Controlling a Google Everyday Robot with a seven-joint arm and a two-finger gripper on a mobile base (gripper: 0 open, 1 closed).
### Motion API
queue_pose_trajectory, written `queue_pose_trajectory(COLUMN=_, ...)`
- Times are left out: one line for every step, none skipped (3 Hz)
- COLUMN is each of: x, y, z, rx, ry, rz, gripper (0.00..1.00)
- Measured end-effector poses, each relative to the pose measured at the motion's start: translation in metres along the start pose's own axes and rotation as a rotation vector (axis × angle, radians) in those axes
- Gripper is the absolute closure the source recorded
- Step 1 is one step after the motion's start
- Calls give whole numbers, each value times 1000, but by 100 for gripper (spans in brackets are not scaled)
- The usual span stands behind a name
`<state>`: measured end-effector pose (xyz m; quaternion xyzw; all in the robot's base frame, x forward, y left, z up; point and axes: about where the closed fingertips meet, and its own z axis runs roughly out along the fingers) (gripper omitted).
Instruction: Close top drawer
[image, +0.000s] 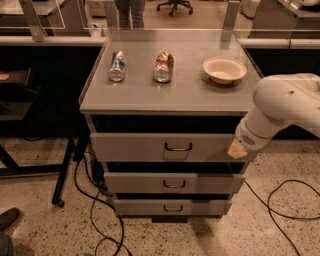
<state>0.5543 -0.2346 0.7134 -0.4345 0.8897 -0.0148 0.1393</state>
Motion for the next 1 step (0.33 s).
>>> queue_pose_trajectory(x=34, y=33, z=-34, rx=-122, ry=10, rz=35, gripper=100)
